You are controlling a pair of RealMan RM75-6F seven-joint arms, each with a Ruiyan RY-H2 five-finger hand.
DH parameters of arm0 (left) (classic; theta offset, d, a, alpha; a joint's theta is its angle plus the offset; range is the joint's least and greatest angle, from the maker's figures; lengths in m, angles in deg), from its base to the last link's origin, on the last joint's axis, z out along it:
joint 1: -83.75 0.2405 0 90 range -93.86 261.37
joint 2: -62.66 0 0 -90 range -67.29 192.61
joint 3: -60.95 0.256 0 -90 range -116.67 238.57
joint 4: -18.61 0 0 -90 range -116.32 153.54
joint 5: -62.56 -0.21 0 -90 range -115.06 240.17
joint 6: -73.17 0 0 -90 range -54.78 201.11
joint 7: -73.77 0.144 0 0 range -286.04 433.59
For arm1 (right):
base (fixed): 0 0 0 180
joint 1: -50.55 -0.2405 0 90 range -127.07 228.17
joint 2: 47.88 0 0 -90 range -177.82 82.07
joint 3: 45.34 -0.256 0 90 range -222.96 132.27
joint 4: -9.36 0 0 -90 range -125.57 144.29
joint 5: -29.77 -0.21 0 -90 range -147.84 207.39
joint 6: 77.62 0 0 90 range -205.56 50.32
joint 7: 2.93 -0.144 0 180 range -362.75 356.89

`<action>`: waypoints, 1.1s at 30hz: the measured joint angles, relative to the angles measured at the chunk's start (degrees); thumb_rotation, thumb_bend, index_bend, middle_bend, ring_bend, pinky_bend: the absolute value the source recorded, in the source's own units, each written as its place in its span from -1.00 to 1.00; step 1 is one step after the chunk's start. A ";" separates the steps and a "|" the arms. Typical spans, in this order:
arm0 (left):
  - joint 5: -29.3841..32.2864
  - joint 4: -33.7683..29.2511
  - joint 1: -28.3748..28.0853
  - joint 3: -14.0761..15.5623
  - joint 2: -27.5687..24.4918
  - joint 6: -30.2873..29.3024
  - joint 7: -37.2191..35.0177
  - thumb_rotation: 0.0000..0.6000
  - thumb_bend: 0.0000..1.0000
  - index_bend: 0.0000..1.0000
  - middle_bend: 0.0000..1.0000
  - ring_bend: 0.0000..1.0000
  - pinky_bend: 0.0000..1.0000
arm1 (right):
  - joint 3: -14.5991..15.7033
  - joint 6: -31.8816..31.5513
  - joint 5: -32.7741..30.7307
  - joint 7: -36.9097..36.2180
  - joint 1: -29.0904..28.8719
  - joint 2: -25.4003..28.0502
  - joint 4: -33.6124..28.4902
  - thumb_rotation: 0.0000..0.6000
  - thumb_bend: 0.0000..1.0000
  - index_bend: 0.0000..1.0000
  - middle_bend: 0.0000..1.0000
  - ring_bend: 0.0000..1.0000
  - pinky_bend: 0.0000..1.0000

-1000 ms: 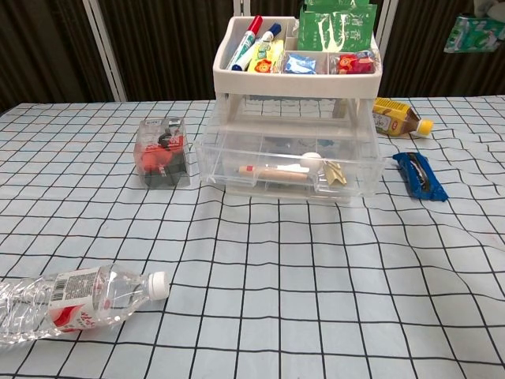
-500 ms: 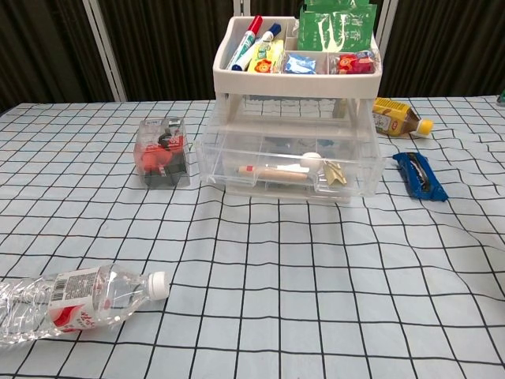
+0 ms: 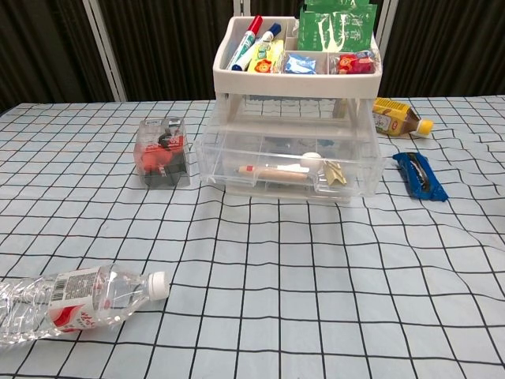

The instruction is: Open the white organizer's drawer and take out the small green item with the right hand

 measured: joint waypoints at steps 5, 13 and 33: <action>-0.06 -0.04 -0.05 0.06 0.10 0.16 0.32 1.00 -1.00 -1.00 -1.00 -1.00 -1.00 | 1.09 0.88 1.39 -2.30 2.33 -3.45 6.61 1.00 -0.17 0.30 1.00 1.00 0.72; -0.16 -0.17 -0.19 0.14 0.27 0.48 0.92 1.00 -1.00 -1.00 -1.00 -1.00 -1.00 | 2.05 4.15 3.17 -5.79 5.40 -8.37 14.95 1.00 -0.17 0.29 1.00 1.00 0.72; -0.21 -0.17 -0.15 0.11 0.35 0.34 1.01 1.00 -1.00 -1.00 -1.00 -1.00 -1.00 | 1.41 6.62 4.22 -4.25 7.70 -15.35 22.15 1.00 -0.36 -0.10 1.00 1.00 0.70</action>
